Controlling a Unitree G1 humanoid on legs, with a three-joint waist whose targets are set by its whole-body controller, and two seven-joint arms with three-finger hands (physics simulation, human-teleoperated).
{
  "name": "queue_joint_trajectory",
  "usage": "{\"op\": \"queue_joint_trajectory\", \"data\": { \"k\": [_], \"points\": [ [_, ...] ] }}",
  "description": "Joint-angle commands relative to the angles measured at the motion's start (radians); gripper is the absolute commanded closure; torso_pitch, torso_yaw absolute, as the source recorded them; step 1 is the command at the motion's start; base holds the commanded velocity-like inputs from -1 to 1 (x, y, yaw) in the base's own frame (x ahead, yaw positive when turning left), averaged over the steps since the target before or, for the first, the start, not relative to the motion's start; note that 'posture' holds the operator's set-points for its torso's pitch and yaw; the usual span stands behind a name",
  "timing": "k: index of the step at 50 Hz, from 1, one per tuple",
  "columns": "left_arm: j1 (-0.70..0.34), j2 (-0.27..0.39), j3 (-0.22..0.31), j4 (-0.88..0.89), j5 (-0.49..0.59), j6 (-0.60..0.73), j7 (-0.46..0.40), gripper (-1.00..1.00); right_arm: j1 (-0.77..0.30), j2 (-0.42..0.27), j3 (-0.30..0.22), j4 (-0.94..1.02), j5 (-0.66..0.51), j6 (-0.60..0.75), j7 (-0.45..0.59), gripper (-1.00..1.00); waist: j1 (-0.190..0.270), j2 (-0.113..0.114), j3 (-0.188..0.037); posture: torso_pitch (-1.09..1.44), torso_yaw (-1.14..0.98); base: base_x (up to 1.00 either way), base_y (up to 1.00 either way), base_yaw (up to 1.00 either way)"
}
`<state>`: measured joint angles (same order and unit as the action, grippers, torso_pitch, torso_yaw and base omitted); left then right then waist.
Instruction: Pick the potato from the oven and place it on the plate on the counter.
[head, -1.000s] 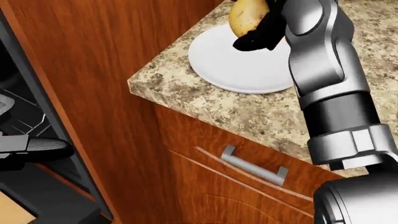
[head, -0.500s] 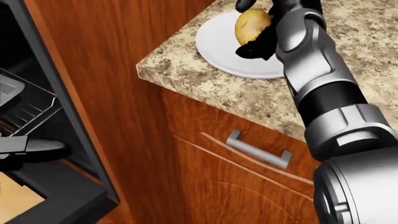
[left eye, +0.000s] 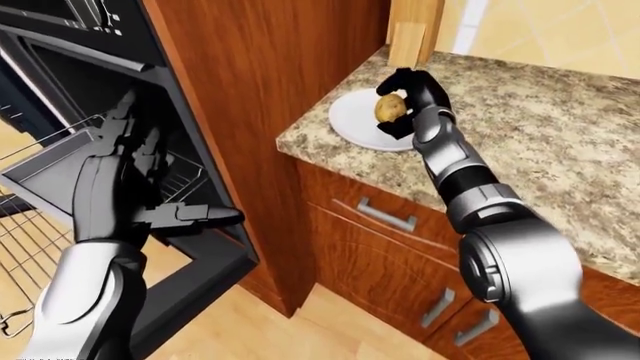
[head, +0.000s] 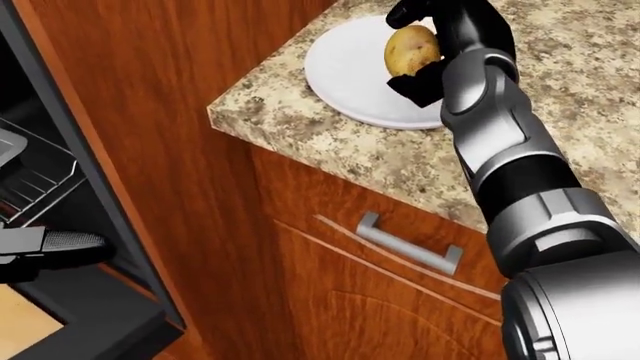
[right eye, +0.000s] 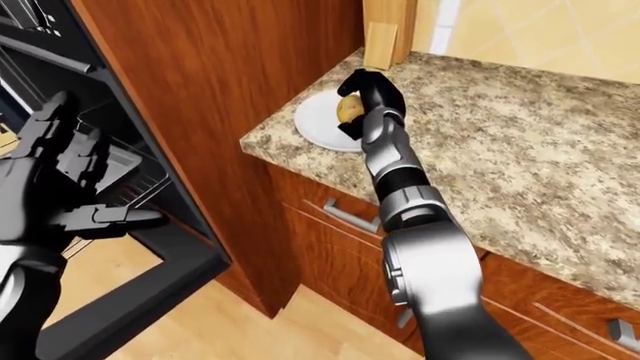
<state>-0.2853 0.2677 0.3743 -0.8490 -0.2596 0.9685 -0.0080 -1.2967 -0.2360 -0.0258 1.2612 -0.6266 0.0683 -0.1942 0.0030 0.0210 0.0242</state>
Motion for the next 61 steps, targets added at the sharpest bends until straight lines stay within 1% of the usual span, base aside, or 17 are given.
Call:
{"op": "queue_joint_trajectory", "data": {
  "k": [1, 4, 6, 22, 26, 30, 31, 38, 39, 42, 44, 46, 49, 53, 56, 58, 61],
  "points": [
    [-0.016, 0.011, 0.008, -0.021, 0.004, -0.038, 0.000, -1.00, -0.040, -0.006, -0.001, -0.043, -0.002, -0.024, -0.020, -0.20, 0.001, 0.000, -0.028, 0.00, 0.00, 0.00, 0.00, 0.00],
    [-0.017, 0.011, 0.010, -0.022, 0.004, -0.034, 0.000, -1.00, -0.034, -0.004, -0.001, -0.040, -0.002, -0.028, -0.022, -0.68, 0.000, -0.001, -0.028, 0.00, 0.00, 0.00, 0.00, 0.00],
    [-0.022, 0.013, 0.013, -0.029, 0.000, -0.023, 0.003, -1.00, -0.032, -0.004, -0.001, -0.040, -0.002, -0.027, -0.023, -0.76, 0.000, -0.001, -0.029, 0.00, 0.00, 0.00, 0.00, 0.00],
    [-0.043, 0.012, -0.013, -0.032, 0.013, -0.006, 0.011, -1.00, -0.064, -0.067, -0.023, -0.104, 0.025, -0.034, 0.044, -0.56, -0.001, -0.005, -0.019, 0.00, 0.00, 0.00, 0.00, 0.00],
    [-0.050, 0.016, -0.013, -0.028, 0.016, -0.002, 0.010, -1.00, -0.027, -0.106, -0.049, -0.312, 0.076, 0.007, 0.148, -0.62, 0.000, -0.008, -0.014, 0.00, 0.00, 0.00, 0.00, 0.00],
    [-0.050, 0.032, 0.033, -0.062, -0.005, 0.039, 0.002, -1.00, 0.197, -0.133, -0.108, -0.878, 0.152, 0.217, 0.313, -0.68, 0.004, -0.016, -0.008, 0.00, 0.00, 0.00, 0.00, 0.00],
    [-0.053, 0.036, 0.059, -0.079, -0.020, 0.062, 0.000, -1.00, 0.244, -0.144, -0.115, -0.996, 0.165, 0.267, 0.356, -1.00, 0.005, -0.019, -0.006, 0.00, 0.00, 0.00, 0.00, 0.00],
    [-0.074, 0.098, 0.238, -0.176, -0.148, 0.196, 0.008, -1.00, 0.385, -0.299, -0.250, -1.545, 0.284, 0.545, 0.523, -1.00, 0.003, -0.024, 0.008, 0.00, 0.00, 0.00, 0.00, 0.00],
    [-0.079, 0.109, 0.314, -0.192, -0.193, 0.221, 0.004, -1.00, 0.420, -0.319, -0.290, -1.603, 0.315, 0.566, 0.524, -1.00, 0.003, -0.025, 0.009, 0.00, 0.00, 0.00, 0.00, 0.00],
    [-0.018, 0.150, 0.428, -0.198, -0.319, 0.197, 0.034, -1.00, 0.499, -0.369, -0.359, -1.704, 0.403, 0.616, 0.502, -1.00, 0.001, -0.024, 0.015, 0.00, 0.00, 0.00, 0.00, 0.00],
    [0.080, 0.181, 0.547, -0.198, -0.471, 0.128, 0.090, -1.00, 0.549, -0.425, -0.461, -1.803, 0.496, 0.682, 0.497, -1.00, -0.002, -0.025, 0.016, 0.00, 0.00, 0.00, 0.00, 0.00],
    [0.230, 0.217, 0.633, -0.198, -0.665, 0.019, 0.169, -1.00, 0.608, -0.464, -0.552, -1.875, 0.596, 0.731, 0.460, -1.00, -0.003, -0.024, 0.018, 0.00, 0.00, 0.00, 0.00, 0.00],
    [0.410, 0.289, 0.838, -0.198, -0.921, -0.107, 0.250, -1.00, 0.718, -0.519, -0.734, -1.926, 0.762, 0.751, 0.405, -1.00, -0.003, -0.023, 0.026, 0.00, 0.00, 0.00, 0.00, 0.00],
    [0.606, 0.232, 1.066, -0.198, -1.110, -0.251, 0.190, -1.00, 0.871, -0.541, -0.967, -1.985, 0.993, 0.740, 0.324, -1.00, 0.000, -0.034, 0.040, 0.00, 0.00, 0.00, 0.00, 0.00],
    [0.699, 0.185, 1.273, -0.198, -1.283, -0.298, 0.117, -1.00, 0.912, -0.594, -1.102, -1.993, 1.168, 0.757, 0.172, -1.00, 0.004, -0.037, 0.044, 0.00, 0.00, 0.00, 0.00, 0.00],
    [0.709, 0.158, 1.358, -0.198, -1.335, -0.310, 0.088, -1.00, 0.944, -0.592, -1.191, -2.019, 1.334, 0.766, 0.063, -1.00, 0.005, -0.038, 0.050, 0.00, 0.00, 0.00, 0.00, 0.00],
    [0.692, 0.098, 1.443, -0.198, -1.305, -0.336, -0.005, -1.00, 1.026, -0.565, -1.219, -2.013, 1.482, 0.662, -0.122, -1.00, 0.009, -0.040, 0.057, 0.00, 0.00, 0.00, 0.00, 0.00]
  ]
}}
